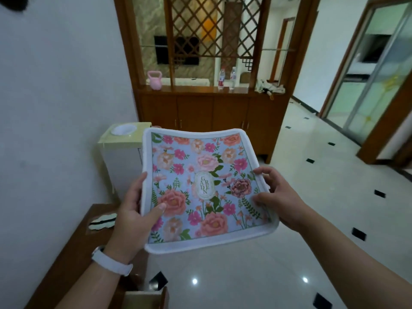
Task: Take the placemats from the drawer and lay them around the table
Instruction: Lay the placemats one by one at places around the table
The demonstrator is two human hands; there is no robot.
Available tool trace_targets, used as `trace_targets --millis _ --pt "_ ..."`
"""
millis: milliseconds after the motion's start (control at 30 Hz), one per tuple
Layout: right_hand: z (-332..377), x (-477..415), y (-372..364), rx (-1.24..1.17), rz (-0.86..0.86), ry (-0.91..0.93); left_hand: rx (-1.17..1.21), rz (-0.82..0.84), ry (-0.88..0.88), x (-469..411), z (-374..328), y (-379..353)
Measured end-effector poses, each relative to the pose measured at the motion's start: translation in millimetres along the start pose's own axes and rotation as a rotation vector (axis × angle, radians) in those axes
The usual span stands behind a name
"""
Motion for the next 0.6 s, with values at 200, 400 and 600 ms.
trace_targets --millis 200,400,600 --pt "-1 79 81 0.128 -0.264 0.045 0.063 0.171 0.181 16 14 -95" --pt "-18 179 180 0.124 -0.455 0.037 0.102 0.355 0.287 55 12 -218" --pt "-40 302 290 0.095 -0.672 0.027 0.095 0.525 0.261 134 -7 -351"
Point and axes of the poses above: each hand's wrist, its own x-axis away from the middle knuckle, its own y-axis out of the back of the hand, z = x × y, the point moved 7 cm from there along -x, towards the middle knuckle, and after that the axes turned 5 degrees about -z, right-handed, at the moved point
